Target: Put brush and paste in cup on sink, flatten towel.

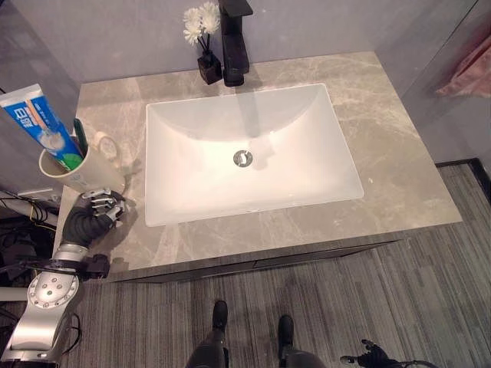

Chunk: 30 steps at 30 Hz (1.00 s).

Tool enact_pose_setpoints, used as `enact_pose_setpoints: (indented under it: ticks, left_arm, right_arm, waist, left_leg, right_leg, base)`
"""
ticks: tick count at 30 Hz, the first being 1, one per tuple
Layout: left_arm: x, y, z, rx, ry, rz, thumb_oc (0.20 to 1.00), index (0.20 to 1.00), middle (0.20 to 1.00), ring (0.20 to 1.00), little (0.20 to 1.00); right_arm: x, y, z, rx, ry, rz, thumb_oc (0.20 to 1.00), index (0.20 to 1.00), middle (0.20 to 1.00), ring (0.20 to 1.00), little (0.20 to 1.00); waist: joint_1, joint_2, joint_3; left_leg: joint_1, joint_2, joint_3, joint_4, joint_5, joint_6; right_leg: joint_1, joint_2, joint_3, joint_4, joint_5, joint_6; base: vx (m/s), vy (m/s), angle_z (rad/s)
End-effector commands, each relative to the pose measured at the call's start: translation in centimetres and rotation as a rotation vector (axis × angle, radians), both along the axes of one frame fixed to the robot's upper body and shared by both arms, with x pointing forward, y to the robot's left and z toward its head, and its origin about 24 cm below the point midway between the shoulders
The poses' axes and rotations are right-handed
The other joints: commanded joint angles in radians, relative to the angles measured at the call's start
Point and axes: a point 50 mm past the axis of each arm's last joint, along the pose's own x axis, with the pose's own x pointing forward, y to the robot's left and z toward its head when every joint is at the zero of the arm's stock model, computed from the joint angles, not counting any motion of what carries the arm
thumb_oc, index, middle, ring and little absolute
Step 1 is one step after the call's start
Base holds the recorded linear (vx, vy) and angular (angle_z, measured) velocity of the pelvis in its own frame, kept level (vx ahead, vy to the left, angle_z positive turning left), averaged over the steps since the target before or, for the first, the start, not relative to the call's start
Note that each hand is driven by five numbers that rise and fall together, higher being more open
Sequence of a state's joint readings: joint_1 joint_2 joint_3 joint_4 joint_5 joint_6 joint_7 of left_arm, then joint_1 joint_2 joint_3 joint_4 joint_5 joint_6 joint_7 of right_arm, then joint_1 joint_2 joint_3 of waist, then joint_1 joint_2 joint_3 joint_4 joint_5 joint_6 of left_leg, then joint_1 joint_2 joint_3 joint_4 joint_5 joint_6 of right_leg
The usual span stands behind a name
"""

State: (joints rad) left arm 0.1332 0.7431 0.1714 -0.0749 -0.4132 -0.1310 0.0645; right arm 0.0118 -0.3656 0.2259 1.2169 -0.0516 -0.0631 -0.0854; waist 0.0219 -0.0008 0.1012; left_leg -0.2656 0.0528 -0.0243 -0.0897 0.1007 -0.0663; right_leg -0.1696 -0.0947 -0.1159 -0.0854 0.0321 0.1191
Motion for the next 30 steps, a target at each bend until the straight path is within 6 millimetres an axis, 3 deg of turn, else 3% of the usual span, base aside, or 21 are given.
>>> enact_pose_setpoints:
  ticks: [1,14,20,30]
  left_arm:
    - [0.1,1.7,1.1,0.026,-0.061,0.088,0.2,0.2,0.2,0.2,0.2]
    - [-2.7,3.2,-0.4,0.02,0.018,0.128,0.2,0.2,0.2,0.2,0.2]
    - [-1.9,3.9,0.3,0.032,-0.007,0.158,0.2,0.2,0.2,0.2,0.2]
    - [-0.5,5.2,2.0,0.051,-0.089,0.239,0.2,0.2,0.2,0.2,0.2]
  right_arm:
    - [1.0,0.0,0.3,-0.006,-0.017,0.029,1.0,1.0,1.0,1.0,1.0]
    - [0.5,-0.2,0.2,-0.01,-0.007,0.015,1.0,1.0,1.0,1.0,1.0]
    - [1.9,-0.3,0.7,-0.011,-0.055,0.039,1.0,1.0,1.0,1.0,1.0]
    - [1.9,-0.4,0.8,-0.015,-0.046,0.048,1.0,1.0,1.0,1.0,1.0]
  waist:
    - [-0.012,-0.01,-0.013]
    - [0.005,-0.003,-0.011]
    - [0.003,-0.002,0.004]
    - [-0.012,-0.01,0.029]
  left_leg:
    - [0.013,0.038,-0.01,0.002,-0.004,-0.026]
    - [0.013,0.039,-0.01,0.002,-0.004,-0.025]
    - [-0.011,0.036,-0.009,0.002,0.005,-0.025]
    - [-0.048,0.035,-0.003,0.002,0.012,-0.027]
  right_leg:
    - [-0.03,-0.05,-0.009,-0.002,0.039,0.037]
    - [-0.03,-0.052,-0.014,-0.002,0.036,0.037]
    - [-0.054,-0.052,-0.008,-0.002,0.045,0.038]
    - [-0.098,-0.053,0.005,-0.002,0.058,0.04]
  base:
    - [0.0,-0.003,-0.07]
    - [0.0,0.0,0.0]
    - [-0.01,0.004,0.01]
    - [0.0,0.001,0.0]
